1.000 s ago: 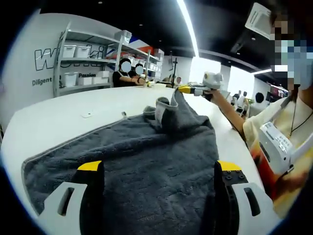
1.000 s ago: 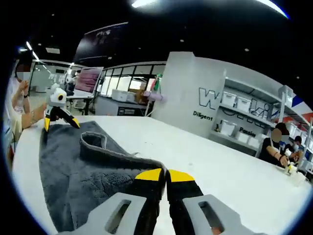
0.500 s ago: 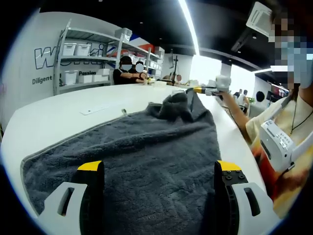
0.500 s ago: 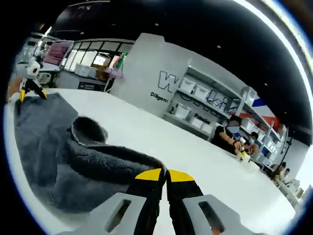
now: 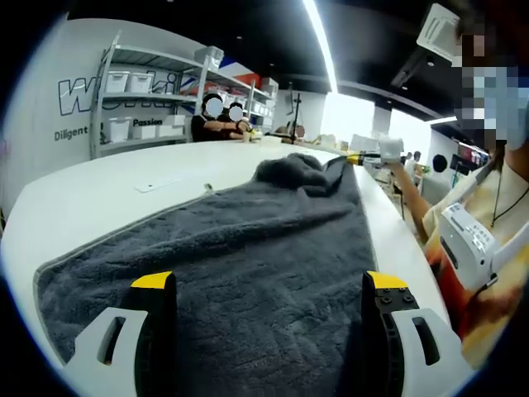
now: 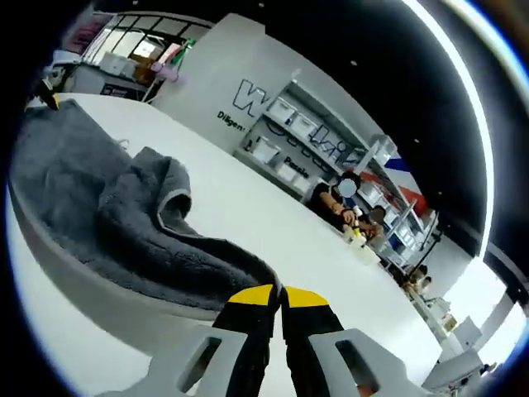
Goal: Fold the towel on the table until its edges align and the towel forms a compact rectangular stack.
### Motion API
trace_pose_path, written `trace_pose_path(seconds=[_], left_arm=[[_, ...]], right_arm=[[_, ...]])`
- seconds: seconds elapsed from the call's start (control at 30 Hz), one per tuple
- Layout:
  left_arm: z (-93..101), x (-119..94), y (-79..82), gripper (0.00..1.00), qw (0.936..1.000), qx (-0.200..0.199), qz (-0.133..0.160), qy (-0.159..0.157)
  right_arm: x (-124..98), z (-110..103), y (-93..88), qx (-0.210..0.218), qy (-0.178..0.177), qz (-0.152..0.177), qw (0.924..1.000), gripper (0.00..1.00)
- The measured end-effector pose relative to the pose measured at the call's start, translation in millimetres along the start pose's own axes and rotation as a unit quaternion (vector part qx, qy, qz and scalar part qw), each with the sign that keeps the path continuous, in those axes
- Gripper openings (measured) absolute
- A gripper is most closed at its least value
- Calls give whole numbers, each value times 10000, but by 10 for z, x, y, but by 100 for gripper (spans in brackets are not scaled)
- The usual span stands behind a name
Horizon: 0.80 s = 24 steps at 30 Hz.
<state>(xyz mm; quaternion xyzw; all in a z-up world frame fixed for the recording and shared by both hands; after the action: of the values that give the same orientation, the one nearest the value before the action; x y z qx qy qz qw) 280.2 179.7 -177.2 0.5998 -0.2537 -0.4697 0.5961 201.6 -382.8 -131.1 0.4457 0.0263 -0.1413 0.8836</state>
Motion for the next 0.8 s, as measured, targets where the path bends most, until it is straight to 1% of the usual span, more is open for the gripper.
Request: trace_pose_path(seconds=[0.1,0.2,0.27,0.33,0.4,0.47,0.53,0.57,0.63,0.7,0.73,0.77,0.8], left_arm=[[-6,7,-14,91,10000,-7,-30,-1],[-4,15,-25,91,10000,-17,-51,-10],[-3,18,-28,91,10000,-26,-54,-16],[-5,18,-32,91,10000,-29,-64,-15],[-5,18,-34,91,10000,-30,-67,-14],[-3,18,-33,91,10000,-34,-62,-17],[-4,16,-33,91,10000,-31,-60,-10],[-6,15,-33,91,10000,-28,-65,-3],[-17,9,-34,91,10000,-23,-77,8],[-21,8,-35,91,10000,-27,-82,9],[-22,8,-35,91,10000,-31,-80,7],[-22,8,-35,91,10000,-31,-81,5],[-20,9,-36,91,10000,-30,-83,3]], right_arm=[[-109,-35,-112,30,8,-237,9997,0],[-232,-37,-256,82,-105,-591,9982,0],[-282,-65,-338,212,-35,-747,9970,0],[-294,-90,-419,280,70,-914,9954,0],[-268,-108,-507,324,141,-1016,9942,0],[-251,-150,-600,371,280,-1225,9914,0],[-232,-192,-659,324,361,-1341,9898,1],[-226,-215,-706,254,456,-1468,9878,2],[-210,-222,-746,143,512,-1493,9874,7],[-223,-182,-740,70,495,-1433,9884,14],[-233,-151,-720,119,498,-1373,9892,19],[-234,-144,-695,256,532,-1256,9903,27],[-240,-134,-651,489,635,-1093,9908,33]])
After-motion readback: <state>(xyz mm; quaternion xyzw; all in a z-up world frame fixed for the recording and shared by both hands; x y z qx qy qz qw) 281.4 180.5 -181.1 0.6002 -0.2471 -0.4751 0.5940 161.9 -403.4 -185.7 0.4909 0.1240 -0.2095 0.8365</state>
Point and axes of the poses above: the point that each gripper's makers call its tool centre point, and the gripper's own axes: x roughly forward along the fingers, z roughly to its right, y roughly out of its top, the point moved 7 cm from there along -x, roughly backward along the fingers, and after that the axes turned 7 degrees about z, right-handed, at the moved point
